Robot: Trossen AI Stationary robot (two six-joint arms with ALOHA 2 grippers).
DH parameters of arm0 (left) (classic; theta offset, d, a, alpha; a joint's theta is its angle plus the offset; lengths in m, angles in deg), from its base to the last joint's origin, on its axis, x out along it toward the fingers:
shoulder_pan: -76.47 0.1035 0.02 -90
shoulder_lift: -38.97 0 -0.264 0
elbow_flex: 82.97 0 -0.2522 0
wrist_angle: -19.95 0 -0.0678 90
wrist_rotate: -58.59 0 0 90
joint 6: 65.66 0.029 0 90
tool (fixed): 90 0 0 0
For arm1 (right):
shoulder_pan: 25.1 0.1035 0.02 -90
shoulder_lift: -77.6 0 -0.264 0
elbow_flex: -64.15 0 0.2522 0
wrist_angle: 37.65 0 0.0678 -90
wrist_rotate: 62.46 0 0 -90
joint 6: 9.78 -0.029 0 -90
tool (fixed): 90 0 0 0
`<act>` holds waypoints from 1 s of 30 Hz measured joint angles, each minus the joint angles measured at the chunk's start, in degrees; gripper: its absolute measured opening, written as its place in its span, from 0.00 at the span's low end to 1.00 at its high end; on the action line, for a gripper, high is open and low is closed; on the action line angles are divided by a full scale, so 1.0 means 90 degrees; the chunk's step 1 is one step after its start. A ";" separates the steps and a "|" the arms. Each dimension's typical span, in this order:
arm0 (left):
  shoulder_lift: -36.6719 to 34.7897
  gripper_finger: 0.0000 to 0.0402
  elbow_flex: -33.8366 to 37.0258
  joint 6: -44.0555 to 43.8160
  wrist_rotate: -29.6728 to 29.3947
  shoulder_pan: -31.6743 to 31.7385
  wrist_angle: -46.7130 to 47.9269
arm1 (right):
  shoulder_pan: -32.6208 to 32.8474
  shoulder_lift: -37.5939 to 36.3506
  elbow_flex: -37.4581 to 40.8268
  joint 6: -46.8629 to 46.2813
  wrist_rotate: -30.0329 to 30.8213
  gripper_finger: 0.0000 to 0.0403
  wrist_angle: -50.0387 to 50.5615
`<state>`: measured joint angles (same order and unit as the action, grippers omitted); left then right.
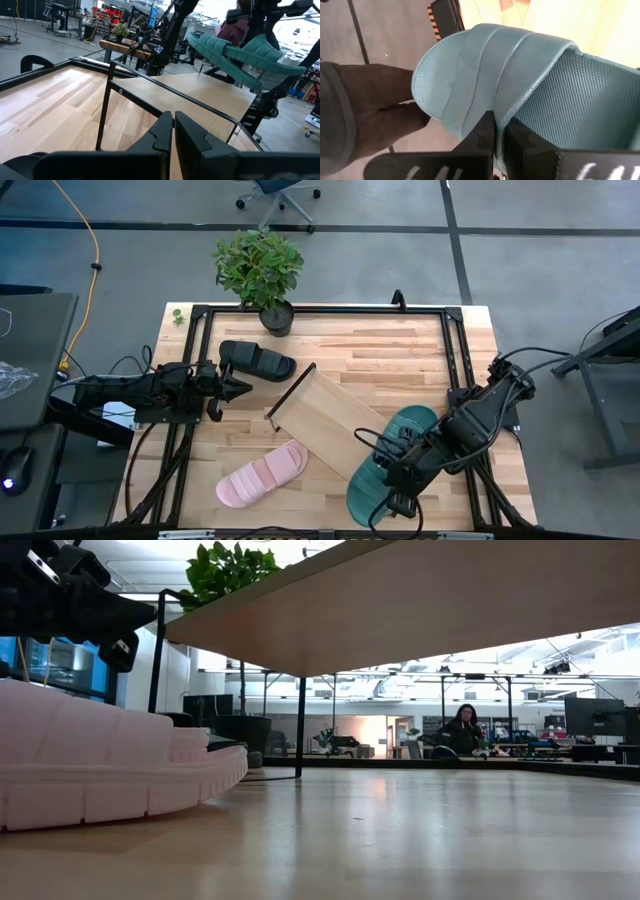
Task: Pick and place slides into the shelf
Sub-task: Put the green pair of slides on the shelf
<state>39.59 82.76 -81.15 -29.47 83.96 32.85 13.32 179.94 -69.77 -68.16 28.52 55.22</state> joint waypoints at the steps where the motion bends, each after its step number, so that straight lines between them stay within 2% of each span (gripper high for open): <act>1: 0.0000 0.02 -0.0002 0.0000 0.0000 0.0000 0.0000 | 0.0000 0.0000 0.0060 0.0022 -0.0018 0.00 -0.0029; 19: 0.0000 0.02 0.0000 0.0002 0.0000 0.0000 0.0000 | 0.0112 0.0052 0.0340 -0.0127 0.0003 0.00 -0.0700; 30: 0.0000 0.02 0.0000 0.0010 0.0000 0.0000 0.0000 | 0.0171 0.0192 0.0340 -0.0129 0.0034 0.00 -0.0588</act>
<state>39.59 82.76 -81.05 -29.47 83.96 32.85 14.86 181.67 -66.71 -69.33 28.83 49.93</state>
